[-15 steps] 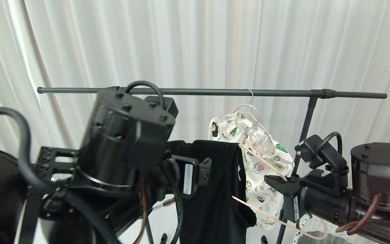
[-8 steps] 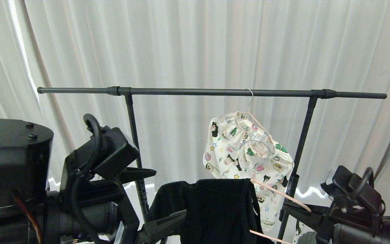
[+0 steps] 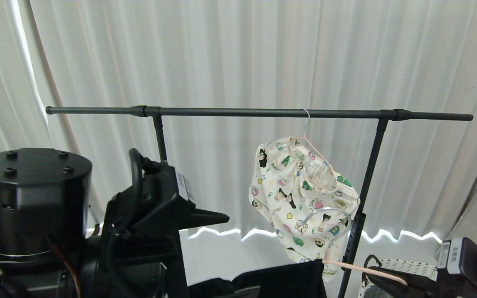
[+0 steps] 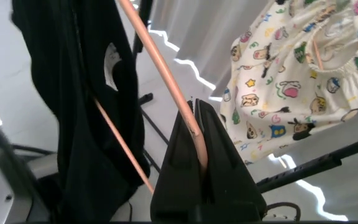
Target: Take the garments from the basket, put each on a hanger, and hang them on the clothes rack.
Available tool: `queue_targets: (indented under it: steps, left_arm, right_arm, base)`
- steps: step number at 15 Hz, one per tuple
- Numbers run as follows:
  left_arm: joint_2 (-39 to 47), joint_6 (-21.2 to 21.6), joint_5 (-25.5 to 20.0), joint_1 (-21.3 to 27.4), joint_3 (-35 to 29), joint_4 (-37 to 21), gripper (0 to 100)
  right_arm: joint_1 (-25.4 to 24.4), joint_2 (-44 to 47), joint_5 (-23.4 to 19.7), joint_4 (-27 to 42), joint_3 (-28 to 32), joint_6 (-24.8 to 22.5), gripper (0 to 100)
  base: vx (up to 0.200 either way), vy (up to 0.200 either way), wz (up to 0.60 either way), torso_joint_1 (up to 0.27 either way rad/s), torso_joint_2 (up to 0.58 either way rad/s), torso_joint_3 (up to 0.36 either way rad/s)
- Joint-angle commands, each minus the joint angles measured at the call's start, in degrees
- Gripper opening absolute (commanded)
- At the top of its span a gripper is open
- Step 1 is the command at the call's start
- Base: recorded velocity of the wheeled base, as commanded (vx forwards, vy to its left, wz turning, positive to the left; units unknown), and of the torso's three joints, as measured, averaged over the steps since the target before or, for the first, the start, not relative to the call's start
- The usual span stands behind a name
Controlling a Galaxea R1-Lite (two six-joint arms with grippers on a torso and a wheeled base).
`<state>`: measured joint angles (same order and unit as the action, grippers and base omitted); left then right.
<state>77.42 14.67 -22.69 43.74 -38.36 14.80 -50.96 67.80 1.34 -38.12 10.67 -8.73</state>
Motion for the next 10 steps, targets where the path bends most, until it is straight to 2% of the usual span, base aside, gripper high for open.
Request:
queue_targets:
  steps: [1, 2, 4, 10]
  left_arm:
    - [3.5, 0.7, -1.5, 1.3, -0.2, 0.6, 100]
    - [3.7, 1.2, -3.9, 3.5, 0.3, 0.6, 100]
    - [6.1, 1.8, -4.8, 5.7, 0.6, 0.6, 100]
    - [12.4, 2.8, -4.6, 5.5, -0.1, 0.7, 100]
  right_arm:
    - [-1.5, -3.7, 0.2, 0.0, -2.1, -0.3, 0]
    - [-1.6, -4.4, 0.5, 0.0, -2.5, -0.3, 0]
    - [-1.7, -3.6, 0.5, 0.0, -2.0, -0.4, 0]
    - [-2.8, -3.4, 0.5, 0.0, -0.3, -1.3, 0]
  base:
    - [0.000, 0.000, 0.00, 0.000, 0.00, 0.000]
    - [0.000, 0.000, 0.00, 0.000, 0.00, 0.000]
    - [0.000, 0.000, 0.00, 0.000, 0.00, 0.000]
    - [0.000, 0.000, 0.00, 0.000, 0.00, 0.000]
